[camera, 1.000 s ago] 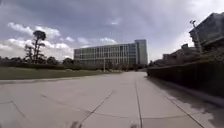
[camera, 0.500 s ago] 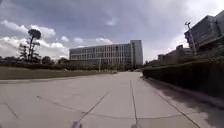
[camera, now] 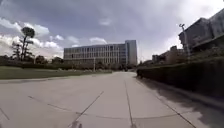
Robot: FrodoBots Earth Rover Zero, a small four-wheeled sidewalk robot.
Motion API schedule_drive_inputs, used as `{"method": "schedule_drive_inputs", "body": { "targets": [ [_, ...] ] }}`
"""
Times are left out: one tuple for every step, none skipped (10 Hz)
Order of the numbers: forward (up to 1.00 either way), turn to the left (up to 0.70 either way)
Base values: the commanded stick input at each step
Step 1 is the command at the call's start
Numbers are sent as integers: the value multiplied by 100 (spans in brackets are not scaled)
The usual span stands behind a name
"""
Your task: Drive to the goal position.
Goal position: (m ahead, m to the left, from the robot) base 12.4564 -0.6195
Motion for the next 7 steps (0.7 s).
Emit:
{"method": "schedule_drive_inputs", "body": {
  "targets": [
    [70, 0],
    [70, 0],
    [70, 0],
    [70, 0],
    [70, 0],
    [70, 0],
    [70, 0]
  ]
}}
